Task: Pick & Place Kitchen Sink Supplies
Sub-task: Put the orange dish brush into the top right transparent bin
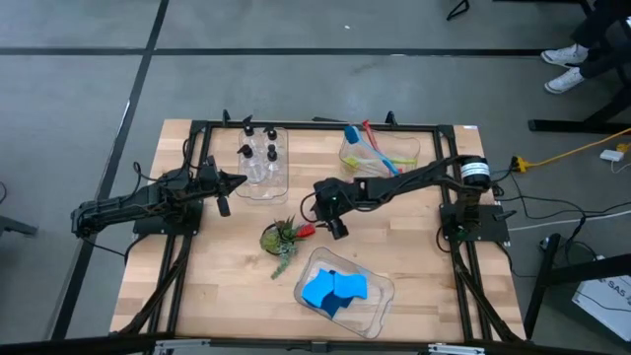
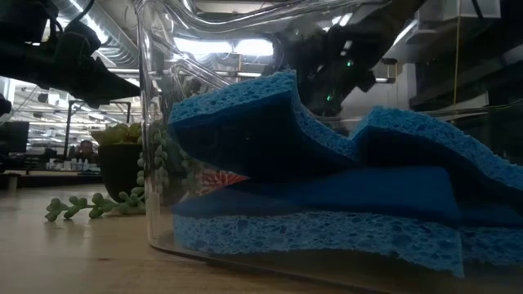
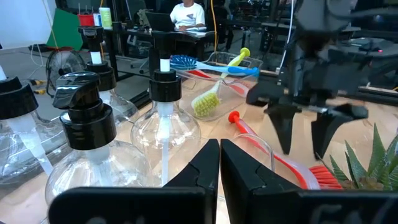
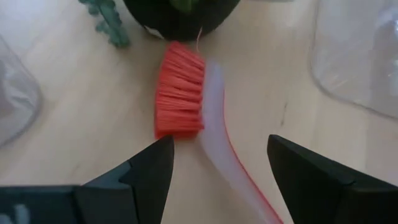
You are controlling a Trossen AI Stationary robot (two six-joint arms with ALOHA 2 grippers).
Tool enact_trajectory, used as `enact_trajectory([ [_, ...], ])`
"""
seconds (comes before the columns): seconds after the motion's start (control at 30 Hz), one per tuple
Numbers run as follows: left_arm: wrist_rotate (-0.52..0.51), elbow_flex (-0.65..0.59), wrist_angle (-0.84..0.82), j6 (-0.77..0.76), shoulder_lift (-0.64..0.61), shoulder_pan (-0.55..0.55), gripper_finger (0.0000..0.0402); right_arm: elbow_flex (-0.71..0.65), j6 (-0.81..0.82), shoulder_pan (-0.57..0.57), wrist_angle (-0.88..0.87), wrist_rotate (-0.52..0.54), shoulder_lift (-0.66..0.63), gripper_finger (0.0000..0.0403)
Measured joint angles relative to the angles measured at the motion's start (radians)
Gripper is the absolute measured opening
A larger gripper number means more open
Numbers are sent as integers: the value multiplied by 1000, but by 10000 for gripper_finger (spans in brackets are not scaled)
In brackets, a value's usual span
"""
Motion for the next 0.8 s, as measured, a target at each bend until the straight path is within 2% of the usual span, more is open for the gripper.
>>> enact_trajectory([
  [0.13, 0, 0, 0, 0, 0, 0, 12, 0, 0, 2, 15, 46, 49, 256],
  [0.3, 0, 0, 0, 0, 0, 0, 12, 0, -2, 3, 15, 193, 71, 256],
  [0.43, 0, 0, 0, 0, 0, 0, 10, 0, 2, 0, 4, 195, 73, 243],
  [0.57, 0, 0, 0, 0, 0, 0, 13, 2, 8, 0, -21, 173, 73, 193],
  [0.8, 0, 0, 0, 0, 0, 0, 9, 3, 73, 10, -59, 158, 72, 70],
])
